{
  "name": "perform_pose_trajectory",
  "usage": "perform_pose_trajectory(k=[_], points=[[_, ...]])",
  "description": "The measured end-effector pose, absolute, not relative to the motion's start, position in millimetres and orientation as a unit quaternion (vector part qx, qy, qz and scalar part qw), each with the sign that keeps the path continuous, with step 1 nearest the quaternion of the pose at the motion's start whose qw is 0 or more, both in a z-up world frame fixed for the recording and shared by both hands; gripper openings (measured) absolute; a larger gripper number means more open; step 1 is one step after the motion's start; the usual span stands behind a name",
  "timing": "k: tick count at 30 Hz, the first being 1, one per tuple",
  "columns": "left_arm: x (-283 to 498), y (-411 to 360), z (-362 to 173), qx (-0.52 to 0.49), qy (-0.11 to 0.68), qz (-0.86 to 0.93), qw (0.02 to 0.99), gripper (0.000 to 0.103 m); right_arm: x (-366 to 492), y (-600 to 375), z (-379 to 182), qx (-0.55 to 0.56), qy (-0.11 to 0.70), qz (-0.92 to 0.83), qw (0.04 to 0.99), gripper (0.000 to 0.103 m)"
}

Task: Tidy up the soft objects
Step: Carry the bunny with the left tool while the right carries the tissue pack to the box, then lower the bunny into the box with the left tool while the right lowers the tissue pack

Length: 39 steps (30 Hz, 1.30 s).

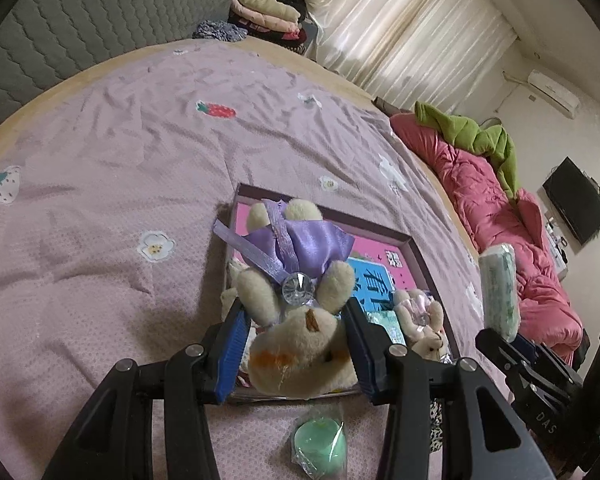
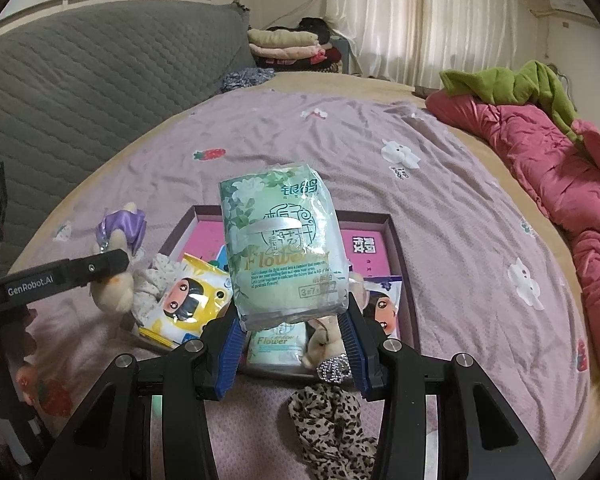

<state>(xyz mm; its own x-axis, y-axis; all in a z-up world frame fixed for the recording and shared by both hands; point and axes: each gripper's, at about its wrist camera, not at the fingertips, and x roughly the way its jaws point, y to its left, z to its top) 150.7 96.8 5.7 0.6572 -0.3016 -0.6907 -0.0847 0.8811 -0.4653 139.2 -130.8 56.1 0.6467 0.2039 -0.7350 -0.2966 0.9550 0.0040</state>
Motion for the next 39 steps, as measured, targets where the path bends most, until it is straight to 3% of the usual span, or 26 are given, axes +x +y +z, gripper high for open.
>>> perform_pose_trajectory(k=[39], points=[[170, 59, -33, -0.176, 0.453, -0.086, 0.870, 0.047, 167, -122, 0, -0.059, 0.452, 0.127, 0.881, 0.047]])
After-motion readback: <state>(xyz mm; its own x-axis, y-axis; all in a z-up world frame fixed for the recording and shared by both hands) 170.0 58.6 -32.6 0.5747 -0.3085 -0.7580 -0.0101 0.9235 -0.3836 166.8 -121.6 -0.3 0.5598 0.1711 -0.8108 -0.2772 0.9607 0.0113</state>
